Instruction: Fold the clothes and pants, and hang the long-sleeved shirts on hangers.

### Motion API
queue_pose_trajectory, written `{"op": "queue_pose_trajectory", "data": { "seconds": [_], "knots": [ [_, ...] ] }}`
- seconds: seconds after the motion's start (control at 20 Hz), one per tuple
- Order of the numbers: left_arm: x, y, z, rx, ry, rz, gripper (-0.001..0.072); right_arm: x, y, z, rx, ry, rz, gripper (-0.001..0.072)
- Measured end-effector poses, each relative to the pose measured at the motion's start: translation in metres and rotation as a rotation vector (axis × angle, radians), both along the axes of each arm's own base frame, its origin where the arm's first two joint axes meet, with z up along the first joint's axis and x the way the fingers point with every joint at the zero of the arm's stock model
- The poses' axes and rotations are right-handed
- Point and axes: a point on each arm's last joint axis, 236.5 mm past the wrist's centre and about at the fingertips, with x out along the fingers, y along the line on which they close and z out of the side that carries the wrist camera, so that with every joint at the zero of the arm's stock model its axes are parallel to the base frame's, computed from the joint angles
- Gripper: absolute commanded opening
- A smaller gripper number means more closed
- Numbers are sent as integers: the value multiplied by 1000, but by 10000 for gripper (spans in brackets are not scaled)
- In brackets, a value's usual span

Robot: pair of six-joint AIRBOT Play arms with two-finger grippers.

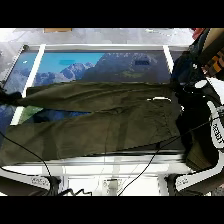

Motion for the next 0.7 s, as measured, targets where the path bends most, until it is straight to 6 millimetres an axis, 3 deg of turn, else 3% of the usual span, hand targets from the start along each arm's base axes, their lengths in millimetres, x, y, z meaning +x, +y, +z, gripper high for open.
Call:
{"op": "queue_pose_trajectory", "data": {
  "seconds": [0.15,0.3,0.4,0.6,0.7],
  "knots": [
    [-18,-3,-38,-50,109,2,18,0,-1,0,-5,0,1,26],
    [-19,-3,-46,-53,121,1,18,0,-1,0,-8,0,1,26],
    [-12,2,-38,-29,85,1,18,0,-1,0,-9,0,1,26],
    [7,16,2,44,-24,2,17,0,-2,-1,-12,1,2,26],
    [7,22,16,78,-36,-1,17,0,-2,-1,-12,1,2,26]
  ]
}}
